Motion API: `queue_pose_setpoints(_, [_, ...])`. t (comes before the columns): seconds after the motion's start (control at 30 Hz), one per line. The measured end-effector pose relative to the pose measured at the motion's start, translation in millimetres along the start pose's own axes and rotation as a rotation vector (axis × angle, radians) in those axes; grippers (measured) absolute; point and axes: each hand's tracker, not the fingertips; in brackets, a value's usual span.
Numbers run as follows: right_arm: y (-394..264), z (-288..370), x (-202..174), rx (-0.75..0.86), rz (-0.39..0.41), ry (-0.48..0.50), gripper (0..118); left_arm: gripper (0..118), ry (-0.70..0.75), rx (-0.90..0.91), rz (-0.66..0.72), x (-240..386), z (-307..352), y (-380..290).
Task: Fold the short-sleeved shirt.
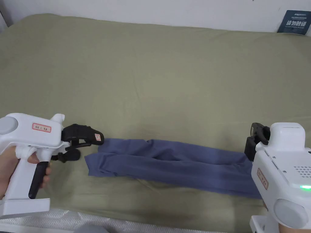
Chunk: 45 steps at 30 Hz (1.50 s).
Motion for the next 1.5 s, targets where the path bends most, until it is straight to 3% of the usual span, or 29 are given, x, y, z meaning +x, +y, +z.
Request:
queue_pose_setpoints(0.1, [-1.7,-2.0,-0.2,-0.008,-0.003,0.004,0,114,-0.037,-0.004,0.052,-4.2,-12.7,-5.3])
queue_pose_setpoints(0.27, [-5.7,-3.8,2.2,-0.024,-0.004,0.010,0,115,-0.045,-0.016,0.020,6.5,-36.5,-12.5])
queue_pose_setpoints(0.33, [-6.9,-5.7,4.0,-0.035,-0.002,0.013,0,112,-0.184,-0.042,0.103,8.2,-45.1,-10.7])
queue_pose_setpoints(0.4, [-7.4,-5.8,5.8,-0.040,-0.004,0.010,0,94,-0.103,-0.051,0.067,15.8,-60.2,-9.2])
queue_pose_setpoints(0.43, [-7.4,-5.4,7.3,-0.038,-0.009,0.009,0,75,-0.035,-0.052,0.042,19.1,-66.6,-10.0])
queue_pose_setpoints(0.5, [-5.8,-4.7,9.7,-0.041,-0.017,0.006,0,42,-0.037,-0.033,0.080,18.4,-68.4,-9.3])
queue_pose_setpoints(0.53, [-5.0,-4.1,11.3,-0.039,-0.021,0.007,0,20,-0.035,-0.027,0.098,15.3,-67.5,-8.7])
queue_pose_setpoints(0.6, [-3.0,-3.8,13.7,-0.038,-0.023,0.006,0,13,-0.008,-0.015,0.088,15.3,-65.9,-10.6])
queue_pose_setpoints(0.8, [2.8,-0.9,19.5,-0.018,-0.026,0.003,0,10,-0.002,0.057,0.099,20.2,-27.8,-20.1])
queue_pose_setpoints(0.97, [5.1,2.3,20.7,-0.009,-0.037,0.007,0,10,0.076,0.161,0.116,16.2,32.8,-29.8])
queue_pose_setpoints(1.13, [7.6,3.1,17.0,0.000,-0.041,0.021,0,10,0.227,0.209,0.046,36.0,72.9,-34.5])
queue_pose_setpoints(1.3, [11.5,5.9,9.0,0.023,-0.043,0.025,0,10,0.244,0.156,-0.094,94.1,49.6,-34.4])
queue_pose_setpoints(1.5, [11.2,5.9,0.2,0.055,-0.009,-0.005,0,10,0.227,0.047,-0.254,171.2,-26.7,-44.4])
